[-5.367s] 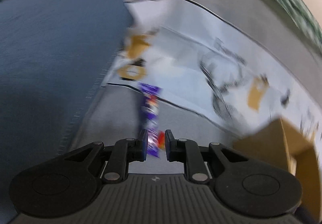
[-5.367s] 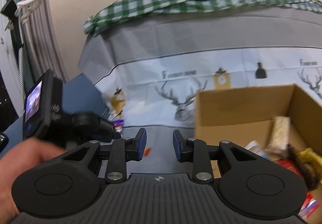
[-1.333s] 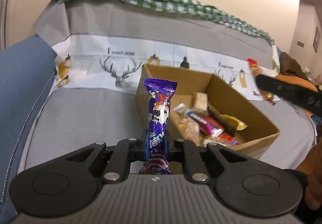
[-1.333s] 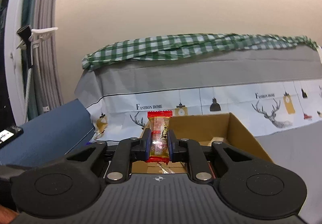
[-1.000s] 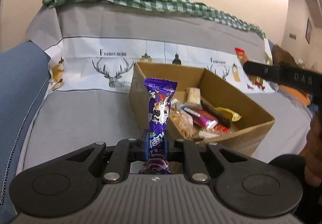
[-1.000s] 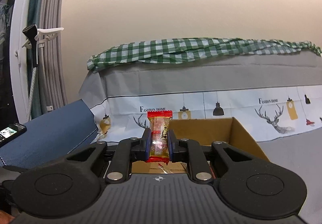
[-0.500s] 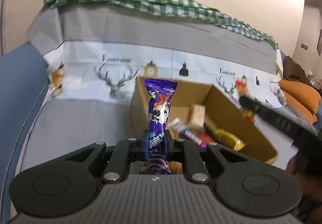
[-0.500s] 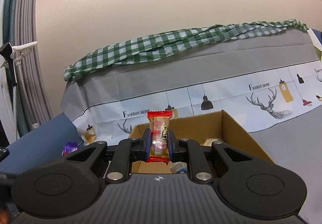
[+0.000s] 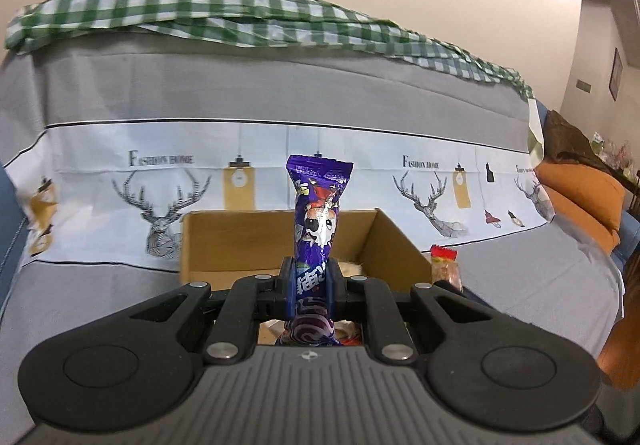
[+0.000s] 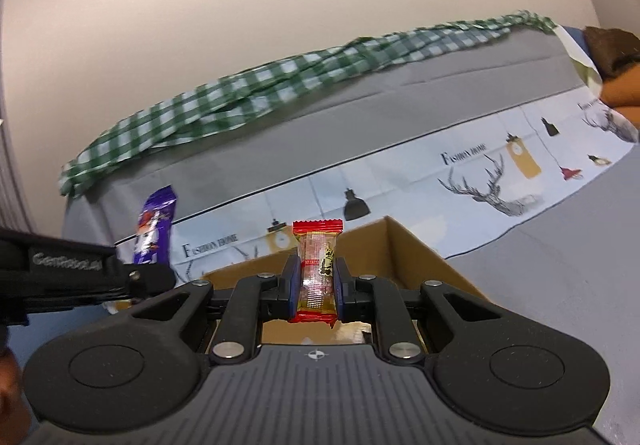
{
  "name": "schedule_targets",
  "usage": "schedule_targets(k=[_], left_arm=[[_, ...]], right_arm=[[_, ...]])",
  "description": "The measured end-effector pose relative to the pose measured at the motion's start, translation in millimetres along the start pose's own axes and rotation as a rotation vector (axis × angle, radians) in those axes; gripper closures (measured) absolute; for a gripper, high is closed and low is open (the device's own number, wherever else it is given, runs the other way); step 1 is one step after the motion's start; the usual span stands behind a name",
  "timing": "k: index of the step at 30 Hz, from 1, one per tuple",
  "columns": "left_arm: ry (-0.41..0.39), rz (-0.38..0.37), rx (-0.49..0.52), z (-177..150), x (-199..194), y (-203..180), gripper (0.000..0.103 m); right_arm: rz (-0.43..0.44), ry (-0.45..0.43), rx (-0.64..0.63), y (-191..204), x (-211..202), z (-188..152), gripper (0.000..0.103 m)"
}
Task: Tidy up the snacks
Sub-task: 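Carry the purple candy bar and red sweet over the box with both grippers, then open both grippers to drop the candy bar and red sweet into the box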
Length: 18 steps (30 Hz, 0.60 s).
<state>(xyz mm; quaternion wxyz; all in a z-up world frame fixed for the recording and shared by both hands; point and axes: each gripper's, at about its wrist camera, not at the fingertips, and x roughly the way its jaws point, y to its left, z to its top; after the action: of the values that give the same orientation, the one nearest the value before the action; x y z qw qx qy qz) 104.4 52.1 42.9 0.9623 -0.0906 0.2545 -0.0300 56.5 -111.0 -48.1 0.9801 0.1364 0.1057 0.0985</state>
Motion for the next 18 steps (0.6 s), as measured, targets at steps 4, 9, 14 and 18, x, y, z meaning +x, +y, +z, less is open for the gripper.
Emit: schedule_targets(k=[4,9,14,18], left_arm=[[0.004,-0.003,-0.003,5.9,12.8,-7.9,0.088],[0.000,-0.011,0.008,12.9,17.2,-15.3,0.088],[0.009,-0.039,0.014,17.2,13.1,-19.7,0.061],[-0.025,-0.014,0.010,14.8,-3.9,-15.6,0.039]], right_arm=[[-0.012,-0.003,0.015,-2.6,1.4,0.1,0.086],[-0.014,-0.010,0.020,-3.7,1.2,0.3,0.086],[-0.011,-0.001,0.008,-1.5,1.2,-1.6,0.083],[-0.065,0.000,-0.017,2.8,-0.3,-1.8,0.041]])
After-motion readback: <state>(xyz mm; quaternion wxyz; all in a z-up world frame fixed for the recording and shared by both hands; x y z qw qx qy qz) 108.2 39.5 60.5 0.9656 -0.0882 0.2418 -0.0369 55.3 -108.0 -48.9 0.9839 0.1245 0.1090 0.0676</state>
